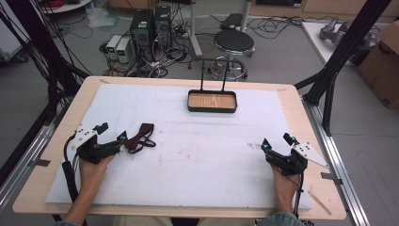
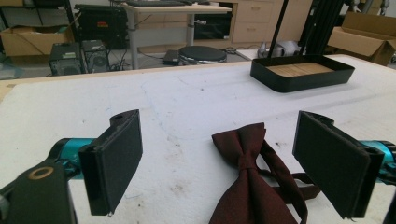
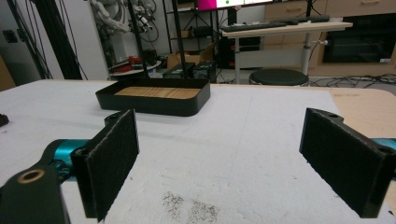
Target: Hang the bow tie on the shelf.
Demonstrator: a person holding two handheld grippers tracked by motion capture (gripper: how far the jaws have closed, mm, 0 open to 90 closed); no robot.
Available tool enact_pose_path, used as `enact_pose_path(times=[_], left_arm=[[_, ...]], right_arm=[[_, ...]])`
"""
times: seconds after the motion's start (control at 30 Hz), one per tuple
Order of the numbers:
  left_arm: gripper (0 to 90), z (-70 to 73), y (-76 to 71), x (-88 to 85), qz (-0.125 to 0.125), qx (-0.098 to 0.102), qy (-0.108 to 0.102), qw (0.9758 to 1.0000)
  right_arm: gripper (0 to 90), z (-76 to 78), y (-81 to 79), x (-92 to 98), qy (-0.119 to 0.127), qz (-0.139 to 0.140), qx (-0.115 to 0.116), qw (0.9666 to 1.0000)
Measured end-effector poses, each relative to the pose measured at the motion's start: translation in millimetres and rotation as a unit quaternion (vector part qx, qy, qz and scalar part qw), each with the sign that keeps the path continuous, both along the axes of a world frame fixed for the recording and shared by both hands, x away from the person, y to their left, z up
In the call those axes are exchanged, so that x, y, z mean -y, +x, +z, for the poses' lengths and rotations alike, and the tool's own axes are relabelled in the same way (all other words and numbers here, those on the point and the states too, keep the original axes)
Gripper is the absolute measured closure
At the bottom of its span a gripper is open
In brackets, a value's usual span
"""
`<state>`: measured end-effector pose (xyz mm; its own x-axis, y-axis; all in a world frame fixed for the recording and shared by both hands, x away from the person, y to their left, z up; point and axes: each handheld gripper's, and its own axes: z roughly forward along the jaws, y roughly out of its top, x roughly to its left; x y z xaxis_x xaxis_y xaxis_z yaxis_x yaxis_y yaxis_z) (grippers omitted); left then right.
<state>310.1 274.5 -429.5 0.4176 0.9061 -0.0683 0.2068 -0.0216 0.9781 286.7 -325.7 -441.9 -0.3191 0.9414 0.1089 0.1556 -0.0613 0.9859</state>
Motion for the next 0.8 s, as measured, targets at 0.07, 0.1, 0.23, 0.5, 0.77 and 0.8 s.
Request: enact_pose_path(times=[0.07, 0.1, 0.23, 0.5, 0.77, 0.8], left_arm=[[16.4, -0.3, 0.3, -0.2, 0.001, -0.003, -0.001, 1.0000], [16.4, -0.4, 0.6, -0.5, 0.000, -0.004, -0.002, 1.0000], [16.4, -0.6, 1.2, 0.3, -0.001, -0.007, -0.002, 1.0000], [17.1, -0.7, 4.2, 1.0, -0.006, -0.022, 0.005, 0.9997], [17.1, -0.4, 10.9, 0.7, -0.004, -0.032, 0.015, 0.9994], [17.1, -0.6, 13.0, 0.5, -0.005, -0.038, 0.015, 0.9992]], right_arm=[[11.1, 0.0, 0.0, 0.0, -0.001, 0.000, 0.000, 1.0000], [11.1, -0.1, 0.0, 0.1, -0.002, 0.000, 0.000, 1.0000], [11.1, -0.1, 0.0, 0.0, -0.003, 0.000, 0.000, 1.0000], [11.1, 0.0, -0.2, -0.4, -0.002, 0.000, -0.001, 1.0000], [11.1, 0.0, -0.2, -0.8, -0.003, 0.000, -0.001, 1.0000], [11.1, 0.0, -0.2, -0.8, -0.003, 0.000, -0.001, 1.0000]])
